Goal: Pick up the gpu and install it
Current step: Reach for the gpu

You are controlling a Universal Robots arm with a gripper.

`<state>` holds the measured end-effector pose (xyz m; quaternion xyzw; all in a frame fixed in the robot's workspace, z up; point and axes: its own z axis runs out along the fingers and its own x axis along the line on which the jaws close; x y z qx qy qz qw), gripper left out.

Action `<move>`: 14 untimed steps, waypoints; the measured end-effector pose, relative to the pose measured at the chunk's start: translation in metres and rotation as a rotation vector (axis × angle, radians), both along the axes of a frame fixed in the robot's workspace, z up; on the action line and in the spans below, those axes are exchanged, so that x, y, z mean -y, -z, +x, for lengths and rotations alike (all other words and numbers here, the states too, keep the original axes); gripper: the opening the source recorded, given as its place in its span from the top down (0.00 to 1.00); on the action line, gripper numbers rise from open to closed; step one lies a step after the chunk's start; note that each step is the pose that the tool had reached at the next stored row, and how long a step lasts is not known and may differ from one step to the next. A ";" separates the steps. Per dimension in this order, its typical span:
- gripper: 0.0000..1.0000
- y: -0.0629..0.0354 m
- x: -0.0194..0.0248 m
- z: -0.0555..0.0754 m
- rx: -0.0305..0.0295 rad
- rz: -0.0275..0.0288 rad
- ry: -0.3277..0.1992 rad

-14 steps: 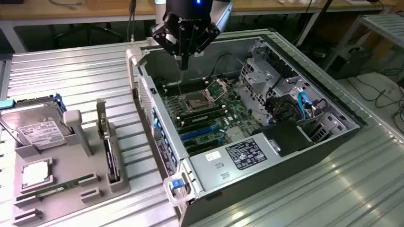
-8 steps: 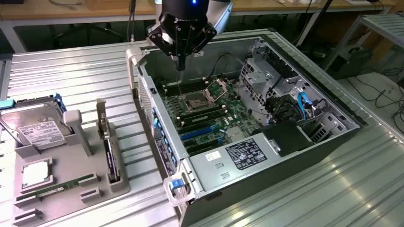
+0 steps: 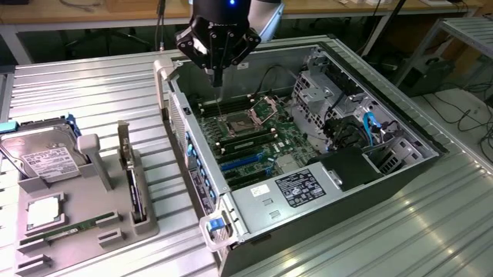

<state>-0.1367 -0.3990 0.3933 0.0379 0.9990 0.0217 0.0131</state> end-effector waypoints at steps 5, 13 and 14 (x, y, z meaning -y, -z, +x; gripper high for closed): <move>0.89 0.0000 0.0000 -0.004 0.0000 0.0000 0.000; 0.89 0.0000 0.0000 -0.011 0.0000 0.0000 0.000; 0.89 0.0000 0.0000 -0.012 0.0000 0.0000 0.000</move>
